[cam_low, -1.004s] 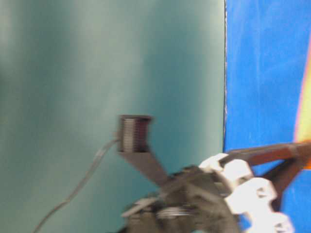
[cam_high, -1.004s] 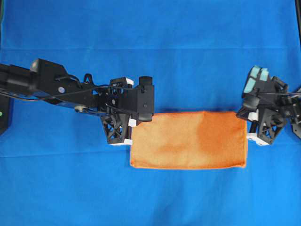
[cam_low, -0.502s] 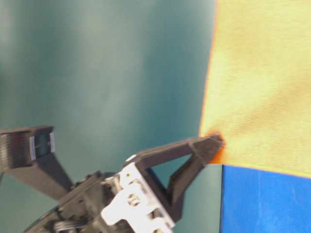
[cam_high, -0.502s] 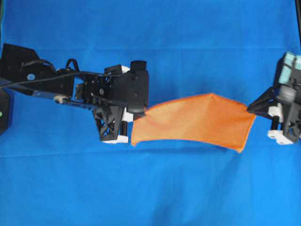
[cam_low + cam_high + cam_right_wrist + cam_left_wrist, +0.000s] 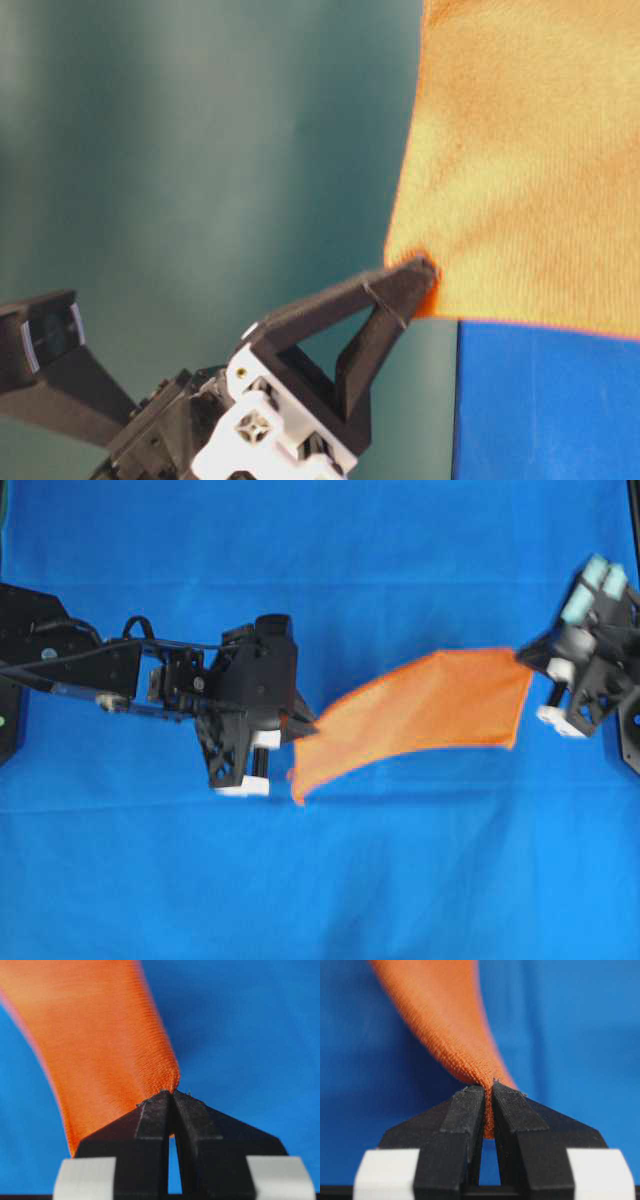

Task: Fold the orange towel.
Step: 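Lift the folded strip and swing it to a vertical orientation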

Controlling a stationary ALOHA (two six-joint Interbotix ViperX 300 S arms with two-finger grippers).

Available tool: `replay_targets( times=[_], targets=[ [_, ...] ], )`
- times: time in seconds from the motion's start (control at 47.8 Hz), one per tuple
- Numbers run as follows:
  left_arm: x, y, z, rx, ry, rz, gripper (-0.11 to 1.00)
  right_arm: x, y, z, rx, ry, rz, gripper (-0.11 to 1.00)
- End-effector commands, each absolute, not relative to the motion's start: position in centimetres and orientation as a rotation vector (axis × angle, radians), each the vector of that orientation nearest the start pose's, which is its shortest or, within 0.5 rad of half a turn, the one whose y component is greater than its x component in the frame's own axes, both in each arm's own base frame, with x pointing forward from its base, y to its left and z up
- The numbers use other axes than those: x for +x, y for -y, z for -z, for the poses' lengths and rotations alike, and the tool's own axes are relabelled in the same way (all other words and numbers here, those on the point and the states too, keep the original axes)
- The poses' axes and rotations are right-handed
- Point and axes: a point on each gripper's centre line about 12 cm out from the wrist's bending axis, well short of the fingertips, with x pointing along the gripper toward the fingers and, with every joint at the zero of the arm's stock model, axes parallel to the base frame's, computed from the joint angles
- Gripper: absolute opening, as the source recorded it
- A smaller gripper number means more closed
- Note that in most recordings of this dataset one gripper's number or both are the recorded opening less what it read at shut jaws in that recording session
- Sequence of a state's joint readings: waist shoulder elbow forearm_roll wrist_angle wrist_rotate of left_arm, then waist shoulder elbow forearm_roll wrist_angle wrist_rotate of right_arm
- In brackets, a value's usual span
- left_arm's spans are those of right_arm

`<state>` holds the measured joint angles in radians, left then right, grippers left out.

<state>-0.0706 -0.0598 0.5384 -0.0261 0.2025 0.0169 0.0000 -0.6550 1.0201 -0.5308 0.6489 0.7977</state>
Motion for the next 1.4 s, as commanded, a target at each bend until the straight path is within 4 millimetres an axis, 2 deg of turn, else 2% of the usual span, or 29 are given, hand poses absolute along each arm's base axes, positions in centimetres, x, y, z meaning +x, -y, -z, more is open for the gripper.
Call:
replay_targets(
  times=[0.0, 0.146, 0.314, 0.586, 0.816, 1.046, 1.381],
  targets=[
    [40.4, 3.8, -23.2, 0.025, -0.581, 0.093, 0.03, 22.1, 5.6, -21.0, 0.183, -0.836, 0.514, 0.01],
    [41.5, 4.8, -23.8, 0.06, -0.525, 0.122, 0.03, 23.7, 8.8, -20.8, 0.166, -0.805, 0.575, 0.01],
    [43.2, 6.2, -24.6, 0.14, -0.491, 0.167, 0.03, 26.2, 11.1, -21.6, 0.131, -0.739, 0.567, 0.01],
    [45.6, 7.3, -25.8, 0.233, -0.441, 0.203, 0.03, 30.6, 12.9, -23.3, 0.069, -0.673, 0.533, 0.01],
    [46.0, 7.6, -25.4, 0.235, -0.446, 0.209, 0.03, 33.5, 13.7, -24.3, 0.038, -0.631, 0.506, 0.01],
    [46.4, 7.8, -25.1, 0.232, -0.44, 0.209, 0.03, 33.4, 13.8, -24.6, 0.034, -0.622, 0.509, 0.01],
    [50.7, 8.0, -24.2, 0.233, -0.396, 0.196, 0.03, 30.7, 13.3, -25.2, 0.035, -0.6, 0.522, 0.01]
  ],
)
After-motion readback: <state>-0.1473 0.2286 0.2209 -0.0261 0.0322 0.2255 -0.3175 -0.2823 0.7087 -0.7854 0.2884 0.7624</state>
